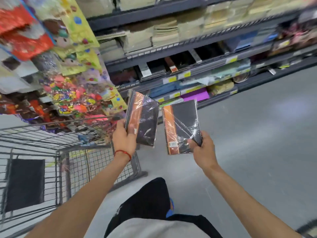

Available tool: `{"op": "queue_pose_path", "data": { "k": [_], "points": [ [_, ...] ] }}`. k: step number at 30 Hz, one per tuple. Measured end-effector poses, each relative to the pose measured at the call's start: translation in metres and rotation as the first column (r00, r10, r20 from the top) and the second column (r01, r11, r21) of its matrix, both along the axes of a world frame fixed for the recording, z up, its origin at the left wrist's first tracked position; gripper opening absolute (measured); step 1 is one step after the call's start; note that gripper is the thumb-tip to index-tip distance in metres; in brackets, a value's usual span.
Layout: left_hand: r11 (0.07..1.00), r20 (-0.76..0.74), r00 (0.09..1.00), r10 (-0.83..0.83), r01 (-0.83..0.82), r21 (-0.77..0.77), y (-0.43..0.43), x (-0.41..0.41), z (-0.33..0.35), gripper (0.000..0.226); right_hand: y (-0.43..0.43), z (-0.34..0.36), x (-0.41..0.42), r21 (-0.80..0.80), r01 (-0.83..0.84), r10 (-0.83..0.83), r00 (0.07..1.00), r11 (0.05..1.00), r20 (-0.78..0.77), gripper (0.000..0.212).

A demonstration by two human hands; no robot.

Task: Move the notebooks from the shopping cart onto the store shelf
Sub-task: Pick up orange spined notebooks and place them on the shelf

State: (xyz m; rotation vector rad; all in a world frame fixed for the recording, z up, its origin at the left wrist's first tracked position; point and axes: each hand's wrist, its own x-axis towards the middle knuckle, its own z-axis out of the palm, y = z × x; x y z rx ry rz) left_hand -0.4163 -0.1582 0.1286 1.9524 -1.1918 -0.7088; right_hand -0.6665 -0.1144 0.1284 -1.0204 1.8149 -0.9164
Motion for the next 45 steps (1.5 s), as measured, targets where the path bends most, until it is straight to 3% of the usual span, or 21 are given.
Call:
{"op": "queue_pose_path", "data": {
  "k": [7, 17, 23, 28, 31, 34, 37, 45],
  "points": [
    [0.996, 0.023, 0.996, -0.092, 0.092, 0.0, -0.098, -0.062, -0.013, 0.029, -0.087, -0.001, -0.061, -0.011, 0.044, -0.044, 0.999, 0.999, 0.022, 0.011],
    [0.99, 0.007, 0.994, -0.112, 0.111, 0.085, -0.23, -0.134, -0.025, 0.017, -0.222, -0.011, -0.127, 0.06, -0.022, 0.022, 1.0, 0.998, 0.005, 0.014],
    [0.99, 0.015, 1.0, 0.002, -0.004, 0.144, -0.255, -0.164, -0.031, 0.014, -0.274, -0.021, -0.162, 0.125, -0.121, 0.117, 0.992, 0.985, 0.038, 0.02],
    [0.969, 0.059, 0.981, 0.186, -0.193, 0.155, -0.252, -0.2, -0.034, 0.027, -0.317, -0.038, -0.192, 0.169, -0.284, 0.273, 0.958, 0.944, 0.085, 0.013],
    [0.935, -0.011, 0.943, 0.332, -0.327, 0.14, -0.251, -0.213, -0.045, 0.022, -0.34, -0.047, -0.203, 0.179, -0.359, 0.346, 0.933, 0.916, 0.1, 0.012],
    [0.873, -0.084, 0.873, 0.48, -0.466, 0.147, -0.25, -0.218, -0.059, 0.004, -0.364, -0.057, -0.205, 0.193, -0.412, 0.398, 0.911, 0.891, 0.107, 0.011],
    [0.801, -0.107, 0.794, 0.598, -0.589, 0.11, -0.253, -0.22, -0.066, 0.017, -0.385, -0.073, -0.195, 0.203, -0.438, 0.419, 0.899, 0.876, 0.131, 0.016],
    [0.787, -0.152, 0.772, 0.617, -0.612, 0.082, -0.257, -0.195, -0.108, 0.028, -0.429, -0.115, -0.156, 0.173, -0.412, 0.34, 0.879, 0.894, 0.335, 0.022]
  ]
}}
